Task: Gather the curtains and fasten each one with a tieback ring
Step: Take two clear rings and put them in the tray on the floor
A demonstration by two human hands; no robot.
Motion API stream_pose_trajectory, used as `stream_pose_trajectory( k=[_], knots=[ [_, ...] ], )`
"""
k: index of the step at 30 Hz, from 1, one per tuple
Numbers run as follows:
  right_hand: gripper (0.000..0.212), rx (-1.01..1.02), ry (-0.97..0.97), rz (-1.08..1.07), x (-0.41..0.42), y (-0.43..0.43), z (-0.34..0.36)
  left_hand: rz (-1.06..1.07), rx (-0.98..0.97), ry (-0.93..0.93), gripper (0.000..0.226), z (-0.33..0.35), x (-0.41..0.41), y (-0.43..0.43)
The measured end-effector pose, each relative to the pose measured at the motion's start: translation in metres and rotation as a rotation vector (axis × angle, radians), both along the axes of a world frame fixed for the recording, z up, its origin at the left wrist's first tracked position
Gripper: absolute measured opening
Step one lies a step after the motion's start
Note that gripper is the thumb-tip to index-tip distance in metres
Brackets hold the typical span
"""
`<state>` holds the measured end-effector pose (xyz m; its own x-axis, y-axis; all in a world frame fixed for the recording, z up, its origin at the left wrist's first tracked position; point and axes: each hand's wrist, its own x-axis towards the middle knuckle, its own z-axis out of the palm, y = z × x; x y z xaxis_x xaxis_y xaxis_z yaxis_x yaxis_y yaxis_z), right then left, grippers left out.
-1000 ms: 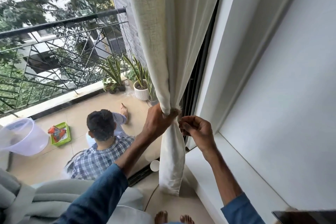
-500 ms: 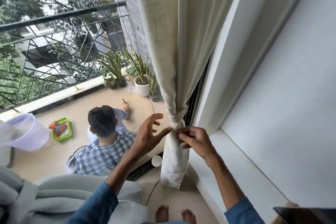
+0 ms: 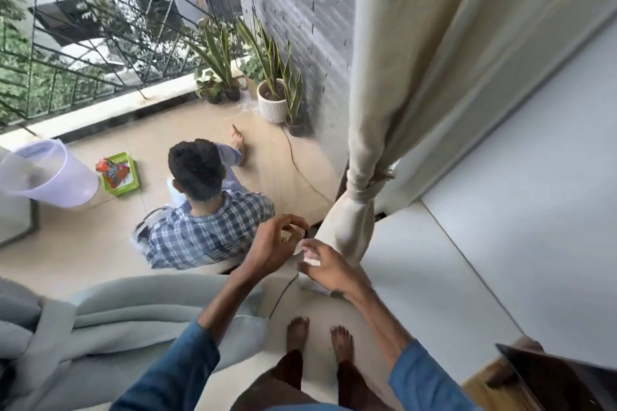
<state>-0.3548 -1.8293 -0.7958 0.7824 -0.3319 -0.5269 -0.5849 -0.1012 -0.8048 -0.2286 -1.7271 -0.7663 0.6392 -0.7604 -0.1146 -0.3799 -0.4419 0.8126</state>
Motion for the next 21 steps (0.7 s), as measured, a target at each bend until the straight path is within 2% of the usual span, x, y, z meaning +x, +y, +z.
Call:
stream_pose_trajectory(
  k=[3,6,10,14,18,21],
  knots=[
    [0.045,-0.103,0.023,0.064,0.028,0.004,-0.017,0.015,0.075,0.035,0.016,-0.016,0.009,0.004],
    [0.046,-0.129,0.003,0.041,0.053,0.000,-0.030,0.014,0.114,0.073,0.020,-0.033,0.016,0.005],
    [0.072,-0.213,0.132,0.013,0.072,-0.014,-0.058,0.037,0.156,0.094,0.022,-0.065,0.024,0.003],
    [0.084,-0.364,0.200,0.047,0.066,-0.033,-0.101,0.001,0.243,0.120,0.018,-0.111,0.027,-0.004],
    [0.096,-0.573,0.435,0.012,0.052,-0.052,-0.150,-0.039,0.372,0.190,0.022,-0.164,0.028,-0.011],
    [0.101,-0.548,0.640,-0.015,0.041,-0.060,-0.179,-0.066,0.449,0.241,0.019,-0.201,0.029,-0.018]
  ],
)
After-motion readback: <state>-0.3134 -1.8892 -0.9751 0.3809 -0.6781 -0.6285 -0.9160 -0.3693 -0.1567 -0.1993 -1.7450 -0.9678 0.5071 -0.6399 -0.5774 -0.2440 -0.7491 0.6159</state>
